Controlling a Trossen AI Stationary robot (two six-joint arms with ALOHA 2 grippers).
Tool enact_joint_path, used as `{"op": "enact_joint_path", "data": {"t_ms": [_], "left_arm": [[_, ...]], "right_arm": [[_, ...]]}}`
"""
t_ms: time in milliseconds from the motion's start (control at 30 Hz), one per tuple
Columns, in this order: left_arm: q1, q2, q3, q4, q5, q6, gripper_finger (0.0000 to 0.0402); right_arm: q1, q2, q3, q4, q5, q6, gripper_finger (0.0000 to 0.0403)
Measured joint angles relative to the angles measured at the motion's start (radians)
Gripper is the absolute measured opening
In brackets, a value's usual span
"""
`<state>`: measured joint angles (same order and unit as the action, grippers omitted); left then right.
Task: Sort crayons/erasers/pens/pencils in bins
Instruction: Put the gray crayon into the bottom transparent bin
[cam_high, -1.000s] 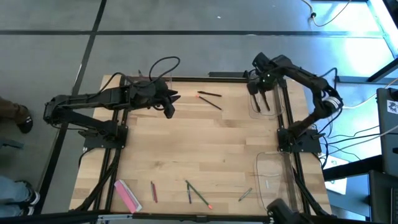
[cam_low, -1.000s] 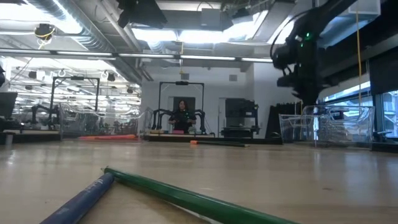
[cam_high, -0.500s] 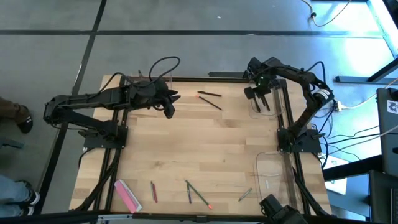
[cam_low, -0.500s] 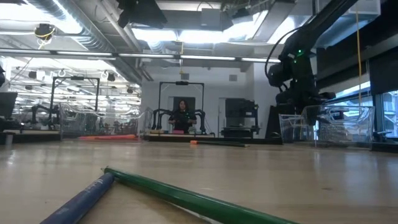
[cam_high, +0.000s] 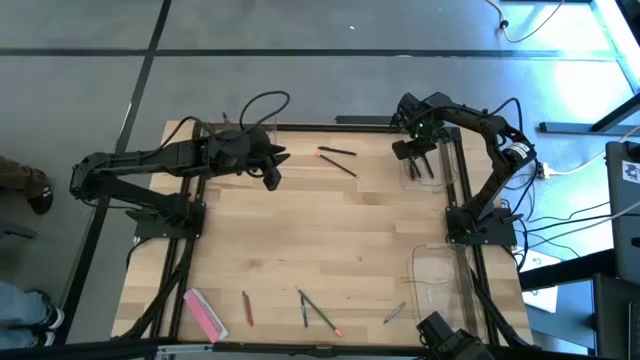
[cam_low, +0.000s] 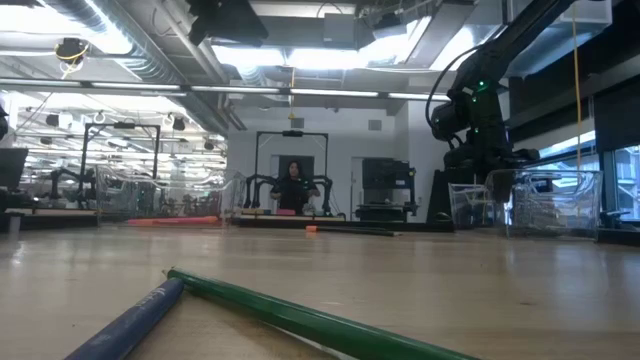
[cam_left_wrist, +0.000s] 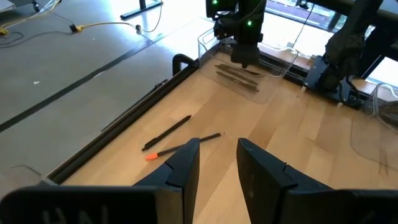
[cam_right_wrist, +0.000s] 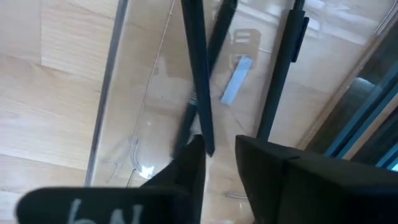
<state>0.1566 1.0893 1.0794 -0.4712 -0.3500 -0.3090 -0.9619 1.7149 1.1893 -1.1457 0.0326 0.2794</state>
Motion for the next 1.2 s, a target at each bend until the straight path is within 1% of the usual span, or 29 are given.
{"op": "enact_joint_path", "data": {"t_ms": [100,200,300,400,500,600,667,833,900,967,1067,1133,1200], "left_arm": [[0.000,0.000,0.000,-0.038,0.000,-0.028,0.0098],[0.000,0.000,0.000,-0.100,0.000,-0.075,0.0098],[0.000,0.000,0.000,-0.168,0.000,-0.133,0.0098],[-0.005,0.000,0.000,-0.230,-0.001,-0.199,0.0098],[-0.018,0.000,-0.002,-0.266,-0.001,-0.247,0.0098],[-0.037,-0.001,-0.023,-0.269,-0.005,-0.291,0.0098],[-0.049,0.000,-0.037,-0.271,-0.007,-0.322,0.0098],[-0.085,0.000,-0.077,-0.270,-0.008,-0.353,0.0098],[-0.102,0.000,-0.090,-0.270,-0.008,-0.354,0.0098],[-0.122,0.000,-0.092,-0.269,-0.009,-0.354,0.0098],[-0.158,0.000,-0.092,-0.247,-0.010,-0.316,0.0098],[-0.182,-0.001,-0.092,-0.218,-0.008,-0.263,0.0098],[-0.204,-0.004,-0.092,-0.197,-0.008,-0.206,0.0098]], "right_arm": [[0.000,0.000,0.001,0.002,0.000,-0.014,0.0108],[0.000,-0.016,0.026,-0.001,0.001,-0.073,0.0114],[0.012,-0.077,0.060,0.002,0.003,-0.103,0.0116],[0.067,-0.165,0.067,0.011,0.007,-0.192,0.0116],[0.172,-0.272,0.065,0.024,0.000,-0.255,0.0116],[0.297,-0.366,0.064,0.024,-0.055,-0.236,0.0116],[0.385,-0.425,0.064,0.023,-0.076,-0.266,0.0116],[0.595,-0.537,0.064,0.004,-0.088,-0.486,0.0116],[0.680,-0.566,0.064,-0.010,-0.115,-0.578,0.0116],[0.768,-0.586,0.063,-0.022,-0.156,-0.622,0.0116],[0.904,-0.592,0.063,-0.025,-0.185,-0.565,0.0116],[0.990,-0.581,0.063,-0.023,-0.182,-0.490,0.0116],[1.073,-0.561,0.063,-0.016,-0.157,-0.397,0.0116]]}}
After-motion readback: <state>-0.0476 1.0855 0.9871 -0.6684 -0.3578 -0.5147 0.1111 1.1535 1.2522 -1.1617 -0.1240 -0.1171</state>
